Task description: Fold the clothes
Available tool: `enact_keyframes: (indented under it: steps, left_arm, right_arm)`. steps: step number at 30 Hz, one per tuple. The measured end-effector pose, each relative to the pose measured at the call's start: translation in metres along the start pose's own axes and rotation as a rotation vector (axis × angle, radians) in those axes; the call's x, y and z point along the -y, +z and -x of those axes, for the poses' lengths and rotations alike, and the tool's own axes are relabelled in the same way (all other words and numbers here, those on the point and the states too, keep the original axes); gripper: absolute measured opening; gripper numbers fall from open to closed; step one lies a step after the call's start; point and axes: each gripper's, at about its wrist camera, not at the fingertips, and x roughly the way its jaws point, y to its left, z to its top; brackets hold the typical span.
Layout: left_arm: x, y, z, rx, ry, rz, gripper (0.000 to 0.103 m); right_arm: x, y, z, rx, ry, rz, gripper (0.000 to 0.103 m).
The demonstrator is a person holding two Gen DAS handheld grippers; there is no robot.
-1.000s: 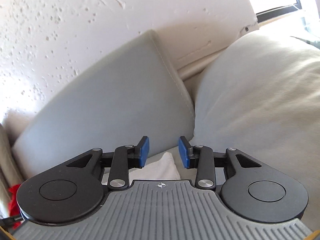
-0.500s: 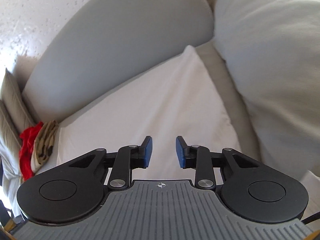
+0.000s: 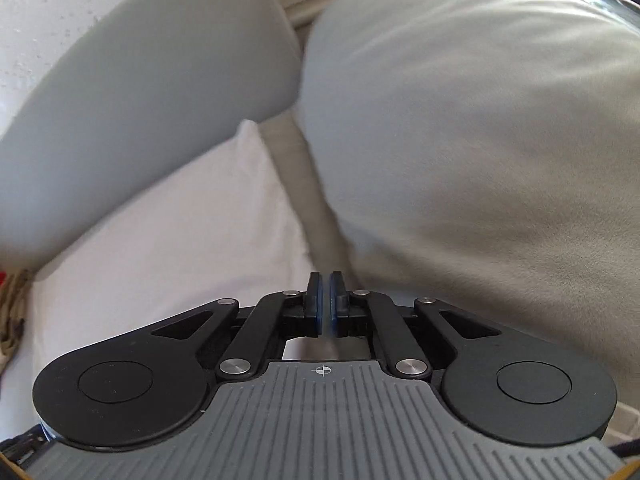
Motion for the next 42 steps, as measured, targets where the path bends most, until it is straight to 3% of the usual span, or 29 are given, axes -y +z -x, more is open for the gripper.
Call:
enact_keyframes:
  steps: [2,4,5,6,9,11,12,13,15,18,20,21,23,25,27,31,33,34,36,38,42]
  left_arm:
    - [0.005,-0.014,0.015,-0.025,-0.049,-0.015,0.020]
    - [0.013,-0.032,0.028,-0.053,-0.071,-0.062,0.021]
    - [0.016,-0.041,0.033,-0.061,-0.047,-0.101,0.021]
    - [0.013,-0.045,0.037,-0.083,-0.037,-0.106,0.021]
    - [-0.005,-0.054,0.054,-0.142,-0.026,-0.070,0.023]
    - [-0.012,-0.059,0.069,-0.163,-0.026,-0.061,0.023]
    - [-0.012,-0.061,0.079,-0.169,-0.029,-0.057,0.022]
    - [-0.009,-0.064,0.095,-0.160,-0.045,-0.054,0.019]
    - [0.002,-0.072,0.131,-0.086,-0.096,-0.075,0.022]
    - [0.027,-0.089,0.166,0.010,-0.168,-0.104,0.041]
    - [0.050,-0.102,0.161,0.039,-0.153,-0.152,0.046]
    - [0.061,-0.110,0.155,0.047,-0.117,-0.181,0.046]
    - [0.075,-0.129,0.140,0.014,-0.044,-0.210,0.042]
    - [0.073,-0.146,0.134,-0.044,-0.050,-0.149,0.040]
    - [0.070,-0.160,0.142,-0.018,-0.043,-0.132,0.040]
    - [0.071,-0.179,0.160,-0.162,-0.100,-0.144,0.039]
    - [0.069,-0.190,0.168,-0.217,-0.155,-0.127,0.039]
    - [0.068,-0.195,0.172,-0.235,-0.180,-0.118,0.039]
    - [0.065,-0.198,0.186,-0.178,-0.202,-0.103,0.041]
    - [0.064,-0.197,0.199,-0.103,-0.184,-0.108,0.043]
    - [0.061,-0.188,0.214,0.015,-0.144,-0.087,0.045]
  right_arm:
    - [-0.020,-0.012,0.011,-0.043,0.063,0.075,0.014]
    - [-0.025,-0.029,0.002,-0.151,0.121,0.088,0.015]
    - [-0.020,-0.040,-0.005,-0.201,0.111,0.070,0.008]
    - [-0.010,-0.048,-0.005,-0.193,0.081,0.038,0.000]
    - [0.020,-0.052,0.019,-0.141,-0.114,-0.041,0.000]
    - [0.031,-0.052,0.036,-0.179,-0.158,-0.050,0.000]
    - [0.034,-0.053,0.048,-0.192,-0.134,-0.059,0.002]
    - [0.034,-0.055,0.065,-0.191,-0.111,-0.059,0.012]
    - [0.023,-0.064,0.103,-0.150,-0.065,0.001,0.012]
    - [-0.006,-0.089,0.147,-0.132,0.030,0.092,0.023]
    - [-0.026,-0.109,0.157,-0.151,0.075,0.167,0.040]
    - [-0.037,-0.122,0.158,-0.162,0.074,0.220,0.040]
    - [-0.053,-0.145,0.146,-0.206,0.062,0.293,0.040]
    - [-0.065,-0.166,0.142,-0.254,0.053,0.341,0.041]
    - [-0.062,-0.189,0.168,-0.225,0.059,0.389,0.041]
    - [-0.047,-0.198,0.194,-0.284,0.088,0.372,0.043]
    - [-0.036,-0.198,0.194,-0.416,0.055,0.311,0.045]
    - [-0.032,-0.198,0.201,-0.417,0.070,0.294,0.043]
    - [-0.023,-0.197,0.223,-0.355,0.129,0.275,0.045]
    - [-0.013,-0.192,0.244,-0.288,0.181,0.242,0.058]
    - [0.015,-0.165,0.280,-0.158,0.232,0.114,0.058]
